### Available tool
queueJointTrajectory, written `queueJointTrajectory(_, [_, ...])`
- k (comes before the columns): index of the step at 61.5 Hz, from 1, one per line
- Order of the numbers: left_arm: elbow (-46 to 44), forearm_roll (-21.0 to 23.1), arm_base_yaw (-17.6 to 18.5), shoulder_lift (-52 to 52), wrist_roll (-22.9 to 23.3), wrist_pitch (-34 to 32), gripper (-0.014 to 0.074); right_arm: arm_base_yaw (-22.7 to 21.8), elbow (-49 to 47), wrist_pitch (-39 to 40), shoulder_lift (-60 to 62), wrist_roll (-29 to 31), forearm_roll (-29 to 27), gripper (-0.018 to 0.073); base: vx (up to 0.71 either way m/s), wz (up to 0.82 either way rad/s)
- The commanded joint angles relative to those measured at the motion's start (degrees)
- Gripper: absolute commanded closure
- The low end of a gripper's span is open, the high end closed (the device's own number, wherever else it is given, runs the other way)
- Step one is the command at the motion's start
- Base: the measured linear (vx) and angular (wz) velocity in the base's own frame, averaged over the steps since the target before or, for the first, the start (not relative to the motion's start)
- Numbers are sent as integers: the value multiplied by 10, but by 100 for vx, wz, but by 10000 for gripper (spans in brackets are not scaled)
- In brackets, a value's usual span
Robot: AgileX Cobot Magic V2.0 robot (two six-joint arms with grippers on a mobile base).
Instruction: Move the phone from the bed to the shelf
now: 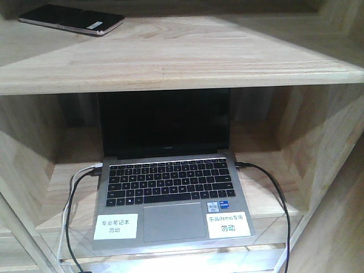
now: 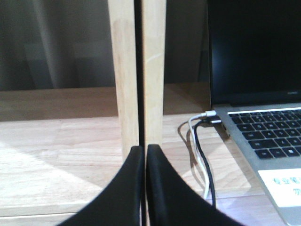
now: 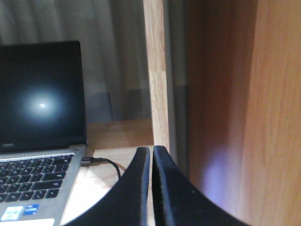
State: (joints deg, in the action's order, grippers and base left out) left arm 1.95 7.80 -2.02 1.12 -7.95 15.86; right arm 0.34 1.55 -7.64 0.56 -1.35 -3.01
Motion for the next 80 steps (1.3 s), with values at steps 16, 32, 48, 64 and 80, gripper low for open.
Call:
queueJointTrajectory(16, [1, 6, -1, 4, 2, -42, 596, -2, 5, 46, 5, 13, 7, 564, 0, 0])
queueJointTrajectory(32, [1, 6, -1, 4, 2, -42, 596, -2, 5, 46, 5, 13, 7, 564, 0, 0])
queueJointTrajectory(48, [1, 6, -1, 4, 2, -42, 596, -2, 5, 46, 5, 13, 7, 564, 0, 0])
queueJointTrajectory(64, [1, 6, -1, 4, 2, -42, 596, -2, 5, 46, 5, 13, 7, 564, 0, 0])
queueJointTrajectory(80, [1, 6, -1, 4, 2, -42, 596, -2, 5, 46, 5, 13, 7, 564, 0, 0])
